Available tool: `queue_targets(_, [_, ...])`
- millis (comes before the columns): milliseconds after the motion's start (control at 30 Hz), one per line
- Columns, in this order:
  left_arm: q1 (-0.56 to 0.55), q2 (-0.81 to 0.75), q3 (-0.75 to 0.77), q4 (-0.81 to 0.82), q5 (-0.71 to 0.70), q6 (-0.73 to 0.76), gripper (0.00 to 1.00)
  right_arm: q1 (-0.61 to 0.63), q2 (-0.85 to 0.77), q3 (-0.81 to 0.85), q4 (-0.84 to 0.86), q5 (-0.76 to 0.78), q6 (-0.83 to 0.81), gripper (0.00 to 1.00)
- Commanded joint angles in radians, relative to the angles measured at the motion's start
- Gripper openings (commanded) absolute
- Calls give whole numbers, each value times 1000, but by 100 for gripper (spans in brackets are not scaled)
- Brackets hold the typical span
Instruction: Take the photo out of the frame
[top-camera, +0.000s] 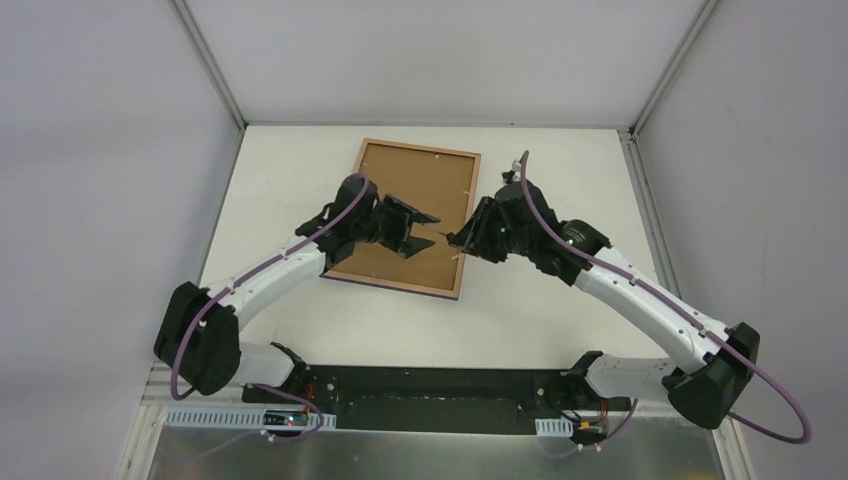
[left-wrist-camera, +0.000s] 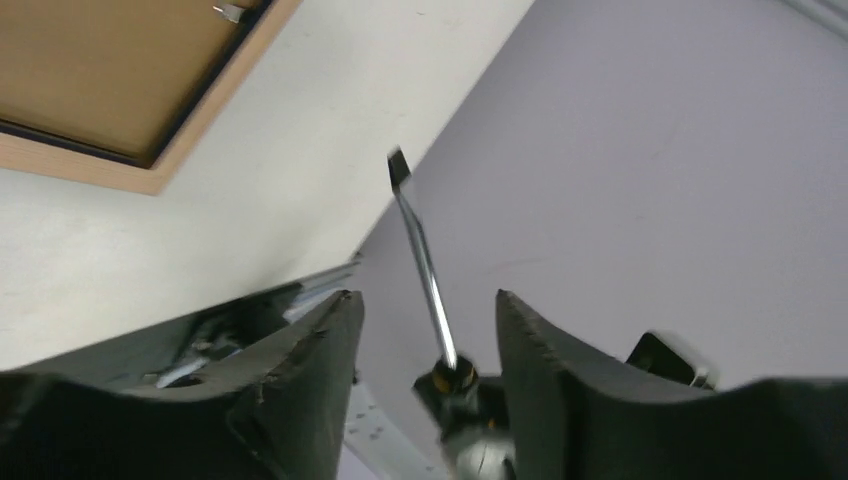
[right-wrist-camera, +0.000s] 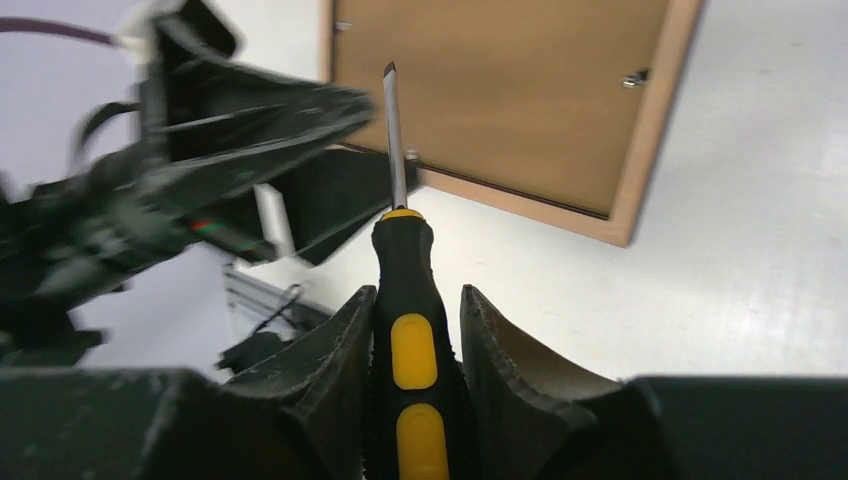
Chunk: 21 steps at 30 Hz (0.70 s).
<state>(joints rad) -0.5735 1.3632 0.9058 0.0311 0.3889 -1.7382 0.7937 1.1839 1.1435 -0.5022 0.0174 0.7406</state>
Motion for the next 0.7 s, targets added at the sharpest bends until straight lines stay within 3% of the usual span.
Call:
queue_targets(0, [76,-145,-36,-266,-43,244,59,-5,25,43,-185,34,-129,0])
queue_targets(67, [154,-184,-39,-355,-37,384,68,-6,24,30,-209,17,-159,0])
queue_targets(167, [257,-186,30,-513,-52,675,69,-6,30,23,-232,-7,-206,0])
queue_targets(333, [298,-51,217,-766,-210,1108,71,-7,118,90,-325,-8,-306,0])
queue_targets(667, [417,137,274,-797,-286,1360,71,-4,334,307,-506,49,-538,0])
